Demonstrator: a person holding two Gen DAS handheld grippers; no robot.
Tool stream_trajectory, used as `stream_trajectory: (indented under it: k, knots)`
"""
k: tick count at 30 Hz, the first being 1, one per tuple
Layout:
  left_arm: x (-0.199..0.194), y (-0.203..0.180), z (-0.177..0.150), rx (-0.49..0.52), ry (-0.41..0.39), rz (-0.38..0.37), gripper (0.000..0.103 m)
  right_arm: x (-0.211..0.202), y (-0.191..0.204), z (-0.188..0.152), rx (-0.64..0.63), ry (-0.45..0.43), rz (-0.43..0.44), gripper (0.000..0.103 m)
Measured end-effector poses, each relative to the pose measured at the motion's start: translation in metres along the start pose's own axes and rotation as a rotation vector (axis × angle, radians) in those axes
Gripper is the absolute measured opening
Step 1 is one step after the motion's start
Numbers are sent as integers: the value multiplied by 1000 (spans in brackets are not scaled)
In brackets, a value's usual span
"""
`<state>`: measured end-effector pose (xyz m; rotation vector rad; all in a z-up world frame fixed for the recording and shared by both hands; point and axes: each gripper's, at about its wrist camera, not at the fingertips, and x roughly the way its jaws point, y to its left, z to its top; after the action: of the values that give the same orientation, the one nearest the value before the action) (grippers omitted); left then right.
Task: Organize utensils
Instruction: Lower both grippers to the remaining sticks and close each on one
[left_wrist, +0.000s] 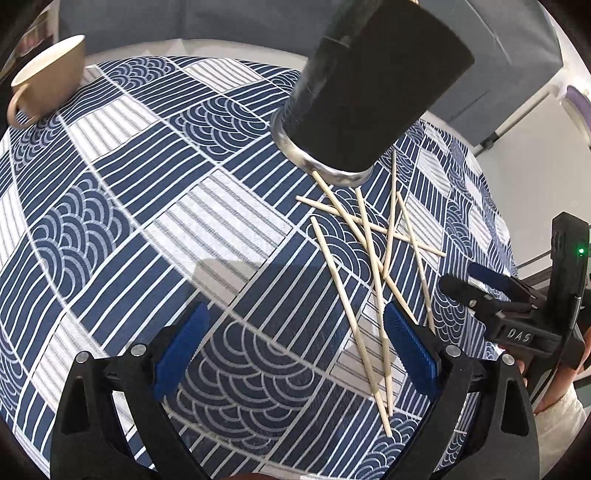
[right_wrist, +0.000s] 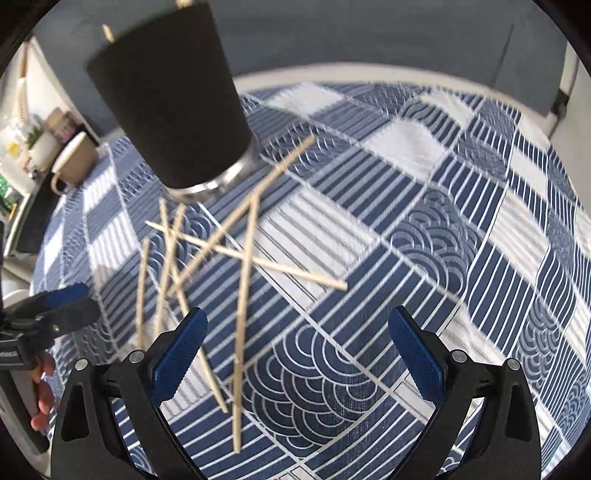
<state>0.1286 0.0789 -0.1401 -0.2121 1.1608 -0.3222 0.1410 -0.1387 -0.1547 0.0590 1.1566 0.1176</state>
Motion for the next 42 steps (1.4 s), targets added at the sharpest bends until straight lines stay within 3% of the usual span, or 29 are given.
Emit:
stream_trajectory:
  k: [9,18,27,33,35,40,41,42]
  knots:
    - [20,-22,10,94,3,147,94,22,11,-4,-60,48,-85,96]
    - [41,-45,10,170,14,316,97,24,11,3,-35,116,-97,97]
    - [39,-46,8,174,2,330,99,26,13,5,-38,119,-103,97]
    - [36,-44,5,95,27,368,98,27,9,5,28,133,-133,96]
    - [33,-44,5,86,34,370,91,27,8,5,23,133,-131,90]
    - [16,-40,1,32,24,387,47,10,5,3,-14,105,-118,29]
    - [13,-37,1,14,25,391,42,9,5,4,-25,107,-116,23]
    - [11,-34,1,2,26,394,31,8,2,5,-35,108,-121,13]
